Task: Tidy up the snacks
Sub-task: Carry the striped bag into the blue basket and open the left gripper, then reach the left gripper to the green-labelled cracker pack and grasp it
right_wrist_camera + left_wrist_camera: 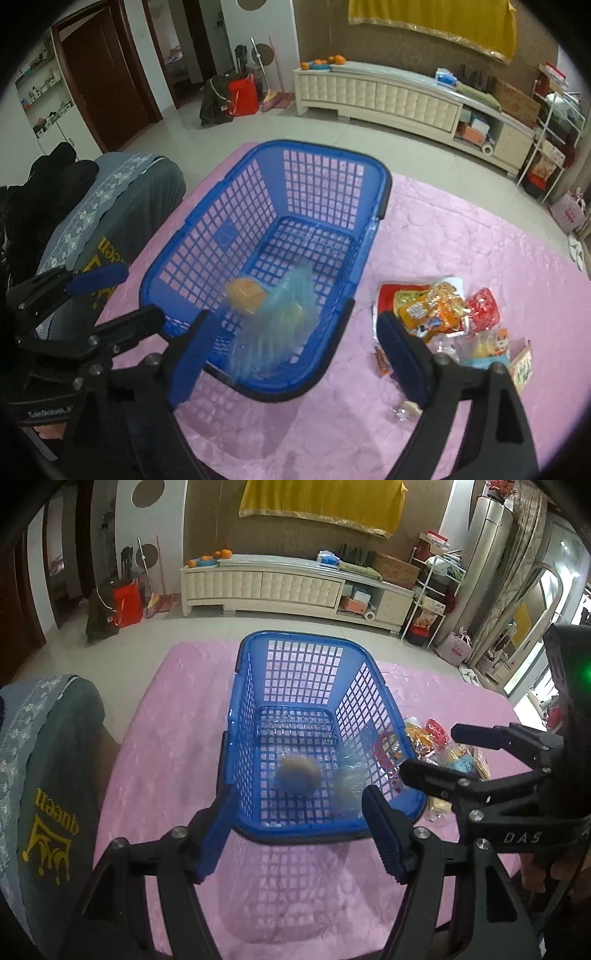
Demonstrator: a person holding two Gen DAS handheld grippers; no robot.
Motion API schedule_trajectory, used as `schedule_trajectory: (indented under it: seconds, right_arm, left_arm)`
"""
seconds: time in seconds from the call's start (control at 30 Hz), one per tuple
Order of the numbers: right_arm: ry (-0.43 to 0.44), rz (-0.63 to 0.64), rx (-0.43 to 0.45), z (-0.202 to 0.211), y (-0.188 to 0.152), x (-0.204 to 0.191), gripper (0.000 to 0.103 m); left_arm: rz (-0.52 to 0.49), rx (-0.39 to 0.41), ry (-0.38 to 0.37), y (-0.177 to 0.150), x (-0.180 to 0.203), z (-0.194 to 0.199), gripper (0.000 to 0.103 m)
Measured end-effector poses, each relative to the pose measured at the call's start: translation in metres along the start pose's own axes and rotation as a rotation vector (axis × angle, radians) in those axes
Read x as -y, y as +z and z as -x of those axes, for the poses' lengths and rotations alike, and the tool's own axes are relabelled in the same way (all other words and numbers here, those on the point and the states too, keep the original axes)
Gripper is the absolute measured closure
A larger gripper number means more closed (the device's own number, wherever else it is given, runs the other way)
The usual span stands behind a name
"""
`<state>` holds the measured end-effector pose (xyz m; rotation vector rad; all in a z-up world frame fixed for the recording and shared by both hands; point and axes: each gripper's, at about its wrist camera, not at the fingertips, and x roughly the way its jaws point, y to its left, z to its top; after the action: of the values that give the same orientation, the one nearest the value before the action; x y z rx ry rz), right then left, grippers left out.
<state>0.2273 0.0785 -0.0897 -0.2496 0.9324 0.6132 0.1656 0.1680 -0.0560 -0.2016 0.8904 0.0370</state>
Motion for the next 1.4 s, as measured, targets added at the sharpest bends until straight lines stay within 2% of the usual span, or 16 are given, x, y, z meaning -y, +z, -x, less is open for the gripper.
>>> schedule_trajectory:
  seconds: [0.2,0.57,0.63,0.7,1.03,1.4]
  right_arm:
    - [-0.011,-0.009,0.036,0.031,-0.014,0.003,0.011]
    - [-0.037,-0.082,0.102,0.089,-0.048,0.03,0.011]
    - [-0.046,-0.092,0.109,0.096,-0.054,0.038,0.011]
    - [-0.057,-0.105,0.115,0.103,-0.06,0.045,0.011]
    - [-0.083,-0.202,0.127,0.124,-0.089,0.101,0.011]
    - [-0.08,-0.289,0.083,0.111,-0.12,0.161,0.011]
  left_arm:
    - [-0.014,0.029,-0.002,-0.01,0.013,0.026,0.036]
    - [-0.101,0.084,-0.021,-0.014,0.068,0.055,0.036]
    - [-0.118,0.096,-0.028,-0.014,0.078,0.056,0.03]
    - [-0.133,0.106,-0.035,-0.012,0.09,0.057,0.03]
    - [-0.217,0.086,-0.055,-0.013,0.147,0.039,0.03]
    - [-0.267,0.0,-0.067,-0.014,0.199,-0.011,0.03]
